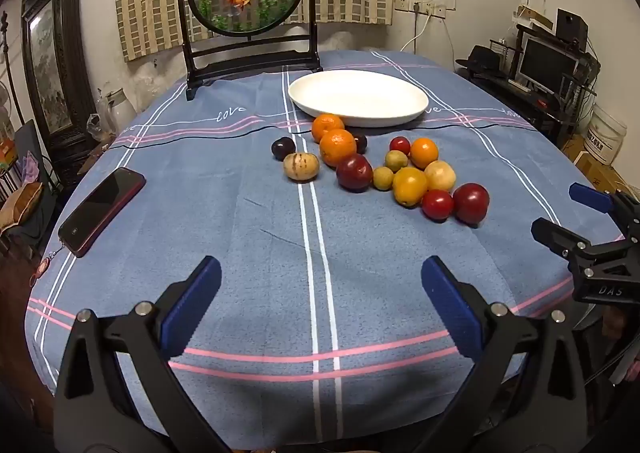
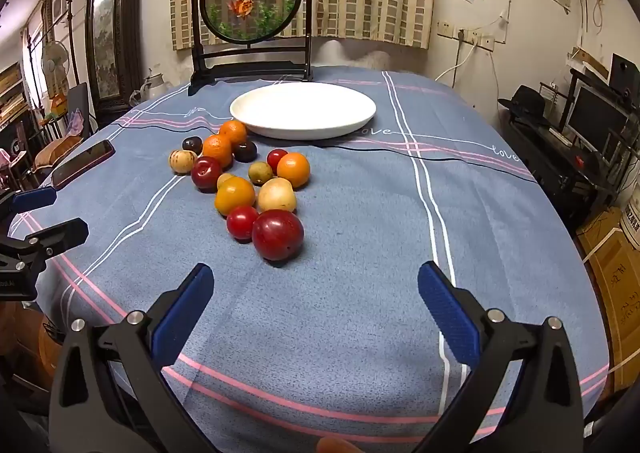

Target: Organize fruits

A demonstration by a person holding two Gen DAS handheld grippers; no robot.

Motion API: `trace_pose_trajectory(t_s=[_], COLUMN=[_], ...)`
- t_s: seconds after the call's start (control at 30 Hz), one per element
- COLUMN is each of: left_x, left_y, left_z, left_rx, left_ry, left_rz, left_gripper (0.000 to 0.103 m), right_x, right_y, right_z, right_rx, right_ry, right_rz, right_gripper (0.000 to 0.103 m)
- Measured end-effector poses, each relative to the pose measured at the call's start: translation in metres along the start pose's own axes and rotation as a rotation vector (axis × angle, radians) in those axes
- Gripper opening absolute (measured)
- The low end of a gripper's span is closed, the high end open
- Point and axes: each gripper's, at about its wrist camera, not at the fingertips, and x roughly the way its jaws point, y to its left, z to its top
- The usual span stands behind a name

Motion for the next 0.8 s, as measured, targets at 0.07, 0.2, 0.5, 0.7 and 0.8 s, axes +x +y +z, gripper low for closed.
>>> trace_pose_trajectory(t_s=[0.07,0.2,0.5,0.7,0.8], left_x=[0.0009,0.0022,0.0023,0.0020,0.0017], left_y=[0.0003,0.0010,0.0089,0.0040,0.0039], left_z=[0.0001,0.0012,0.0037,-0.0017,-0.0021], left_rx=[-0.002,-0.006,-0.014,-0.007,-0.006], left_ry=[0.003,0.004,-0.002,-0.002,-0.002], left_rz=[0.007,0.014,0.004,0.011,0.012], left_gripper=[0.101,0.101,0.101,0.101,0.101], right_x=[0.0006,0.0016,0.0033,0.0024,0.0036], right_y=[0.0000,-0.0007,-0.0003,-0.0004,-0.0006], right_z=[-0.0001,-0.0004,-0.0019,-0.0022,-0.0026], right_rx=[0.001,0.007,0.004,0.005,0.005], right_ry=[0.001,0.004,0.004,0.004,0.001], right_rz=[-0.002,0.002,0.003,0.005,0.005], right_gripper=[0.102,0.102,0.102,0.102,0.102])
